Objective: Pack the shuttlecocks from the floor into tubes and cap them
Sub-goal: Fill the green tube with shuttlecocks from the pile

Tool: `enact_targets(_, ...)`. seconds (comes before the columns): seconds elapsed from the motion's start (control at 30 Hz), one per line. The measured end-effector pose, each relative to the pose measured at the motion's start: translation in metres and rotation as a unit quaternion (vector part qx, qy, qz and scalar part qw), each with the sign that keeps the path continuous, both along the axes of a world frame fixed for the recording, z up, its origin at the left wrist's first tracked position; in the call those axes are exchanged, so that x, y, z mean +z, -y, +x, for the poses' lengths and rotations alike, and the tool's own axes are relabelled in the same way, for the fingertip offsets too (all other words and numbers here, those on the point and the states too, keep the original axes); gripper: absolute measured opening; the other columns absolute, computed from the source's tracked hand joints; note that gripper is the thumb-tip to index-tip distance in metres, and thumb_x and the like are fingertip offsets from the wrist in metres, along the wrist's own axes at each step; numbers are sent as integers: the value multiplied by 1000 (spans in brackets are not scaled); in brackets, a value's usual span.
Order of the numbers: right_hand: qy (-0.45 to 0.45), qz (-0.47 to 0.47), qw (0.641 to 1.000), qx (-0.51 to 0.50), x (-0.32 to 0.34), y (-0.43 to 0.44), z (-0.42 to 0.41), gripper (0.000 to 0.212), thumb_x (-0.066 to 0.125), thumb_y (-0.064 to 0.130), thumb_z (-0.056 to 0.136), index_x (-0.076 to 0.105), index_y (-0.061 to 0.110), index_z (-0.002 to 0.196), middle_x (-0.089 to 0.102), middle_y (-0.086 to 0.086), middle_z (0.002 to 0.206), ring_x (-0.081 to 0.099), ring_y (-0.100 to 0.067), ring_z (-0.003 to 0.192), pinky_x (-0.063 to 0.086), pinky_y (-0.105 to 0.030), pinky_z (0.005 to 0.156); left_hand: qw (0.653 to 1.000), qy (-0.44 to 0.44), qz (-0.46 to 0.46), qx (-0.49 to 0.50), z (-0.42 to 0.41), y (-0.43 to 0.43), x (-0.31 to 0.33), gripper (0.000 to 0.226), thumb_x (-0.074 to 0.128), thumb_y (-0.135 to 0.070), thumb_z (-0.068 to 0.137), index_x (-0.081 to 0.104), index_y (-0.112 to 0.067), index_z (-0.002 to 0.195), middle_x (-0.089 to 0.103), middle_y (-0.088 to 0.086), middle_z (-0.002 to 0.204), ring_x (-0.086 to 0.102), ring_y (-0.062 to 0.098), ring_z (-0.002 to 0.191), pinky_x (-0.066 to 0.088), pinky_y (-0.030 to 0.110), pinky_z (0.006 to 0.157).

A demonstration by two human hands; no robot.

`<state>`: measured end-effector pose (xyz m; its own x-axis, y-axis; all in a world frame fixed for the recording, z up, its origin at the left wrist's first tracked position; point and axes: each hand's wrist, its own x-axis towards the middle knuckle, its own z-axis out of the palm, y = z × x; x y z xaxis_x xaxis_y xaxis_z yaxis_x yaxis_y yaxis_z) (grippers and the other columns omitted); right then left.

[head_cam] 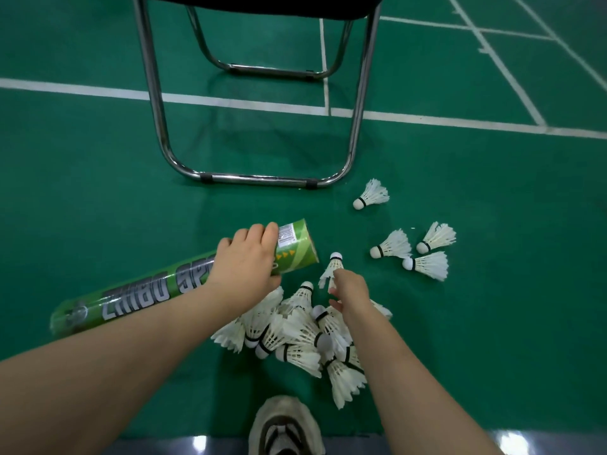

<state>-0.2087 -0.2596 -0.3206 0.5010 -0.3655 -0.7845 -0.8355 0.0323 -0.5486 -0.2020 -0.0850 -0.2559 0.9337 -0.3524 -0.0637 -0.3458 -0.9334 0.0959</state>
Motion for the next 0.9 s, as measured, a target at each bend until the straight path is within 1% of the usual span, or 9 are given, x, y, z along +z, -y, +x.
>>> enact_targets(0.07, 27, 61, 994, -81, -3, -1, -2, 26, 43, 10, 93, 54, 2, 115, 44, -4, 75, 51, -21, 76, 48, -37, 89, 1000, -3, -3, -8, 1, 1, 0, 70, 60, -44, 82, 23, -17, 135, 44, 3, 126, 45, 22, 113, 40, 37, 94)
enact_targets(0.13, 101, 103, 981, -133, -5, -1, -7, 36, 44, 11, 93, 48, -1, 127, 47, -1, 80, 48, -13, 68, 45, -36, 85, 1000, -7, 1, -17, 3, 1, -3, 71, 60, -44, 82, 23, -17, 136, 43, 2, 127, 45, 22, 114, 39, 37, 95)
enact_targets(0.2, 133, 95, 975, -149, -4, -1, -7, 37, 45, 12, 94, 48, -3, 128, 58, -13, 100, 55, -18, 76, 45, -40, 88, 999, -11, 11, -28, 6, 0, -7, 71, 60, -44, 82, 22, -18, 136, 43, 2, 128, 44, 22, 115, 38, 37, 96)
enact_targets(0.27, 135, 52, 979, -141, -1, -1, -5, 31, 50, 14, 93, 57, -4, 117, 57, -24, 122, 59, -35, 102, 46, -42, 91, 999, -18, 16, -33, 10, -1, -14, 72, 60, -44, 81, 22, -19, 136, 42, 2, 129, 43, 22, 116, 37, 37, 97)
enact_targets(0.3, 137, 31, 981, -136, 0, 0, -4, 27, 53, 15, 91, 61, -4, 109, 57, -24, 123, 55, -37, 111, 46, -40, 88, 999, -23, 16, -32, 13, -1, -17, 72, 61, -44, 81, 22, -19, 137, 42, 2, 129, 43, 22, 116, 37, 38, 97)
enact_targets(0.4, 168, -32, 982, -85, 7, 6, 0, 16, 60, 22, 88, 70, 9, 92, 68, -10, 102, 60, -28, 104, 46, -33, 82, 999, -35, 9, -24, 19, -1, -25, 74, 61, -44, 81, 21, -18, 138, 42, 3, 129, 43, 23, 117, 38, 39, 98)
enact_targets(0.5, 236, -87, 967, -36, 18, 13, 4, 7, 66, 21, 85, 67, 26, 80, 65, 12, 83, 62, -9, 89, 46, -23, 80, 999, -47, 5, -19, 23, 1, -32, 76, 61, -44, 81, 20, -18, 139, 41, 3, 131, 42, 23, 119, 37, 40, 99)
enact_targets(0.7, 356, -158, 921, 35, 33, 22, 5, 25, 63, 8, 86, 57, 28, 72, 60, 12, 76, 55, 0, 72, 44, -11, 67, 998, -58, 1, -16, 27, 7, -44, 78, 61, -44, 81, 19, -18, 140, 41, 3, 131, 42, 23, 118, 36, 39, 98)
enact_targets(0.9, 344, -84, 927, 127, 25, 11, 4, 23, 54, 9, 91, 52, 30, 84, 63, 10, 81, 60, -1, 78, 47, -15, 73, 998, -50, -22, -24, 27, 20, -51, 77, 62, -43, 80, 20, -18, 139, 40, 4, 134, 40, 24, 121, 33, 41, 100)
